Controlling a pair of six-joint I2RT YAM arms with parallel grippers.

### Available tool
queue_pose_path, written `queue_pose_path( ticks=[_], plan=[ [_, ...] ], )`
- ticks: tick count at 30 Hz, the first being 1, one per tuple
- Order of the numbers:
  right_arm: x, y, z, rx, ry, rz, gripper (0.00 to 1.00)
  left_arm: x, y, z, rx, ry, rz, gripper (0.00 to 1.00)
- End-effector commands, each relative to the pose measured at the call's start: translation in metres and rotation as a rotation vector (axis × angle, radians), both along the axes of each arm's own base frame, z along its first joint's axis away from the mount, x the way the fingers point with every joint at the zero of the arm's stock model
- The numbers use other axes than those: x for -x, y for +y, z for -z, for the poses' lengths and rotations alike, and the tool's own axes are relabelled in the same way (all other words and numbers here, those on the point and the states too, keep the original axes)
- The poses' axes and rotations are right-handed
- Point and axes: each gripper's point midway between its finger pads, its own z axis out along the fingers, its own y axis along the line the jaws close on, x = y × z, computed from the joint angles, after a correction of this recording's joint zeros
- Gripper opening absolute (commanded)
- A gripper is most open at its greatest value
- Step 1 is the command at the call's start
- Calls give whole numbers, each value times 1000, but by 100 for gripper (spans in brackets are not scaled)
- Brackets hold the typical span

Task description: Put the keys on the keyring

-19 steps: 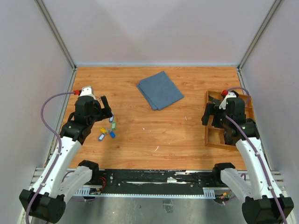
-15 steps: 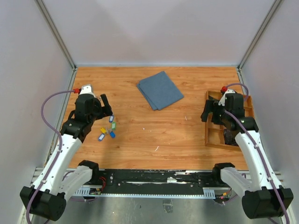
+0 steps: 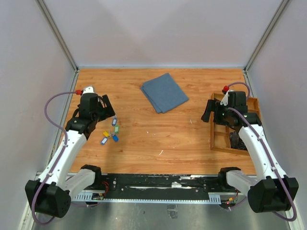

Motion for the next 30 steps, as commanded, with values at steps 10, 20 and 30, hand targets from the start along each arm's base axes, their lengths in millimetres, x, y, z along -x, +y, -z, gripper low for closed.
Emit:
queue_pose_path(
  ticks=[10,20,30],
  plan=[
    [3,27,-4,-201,-51,-18,99,-83,39,14,-28,50,-62,92],
    [9,25,0,-208,-109,5,99,-126,68,66,-22,231,-88,83],
    [12,36,8,-246,-61,-59,99,-159,72,105,-39,336,-66,72]
  ],
)
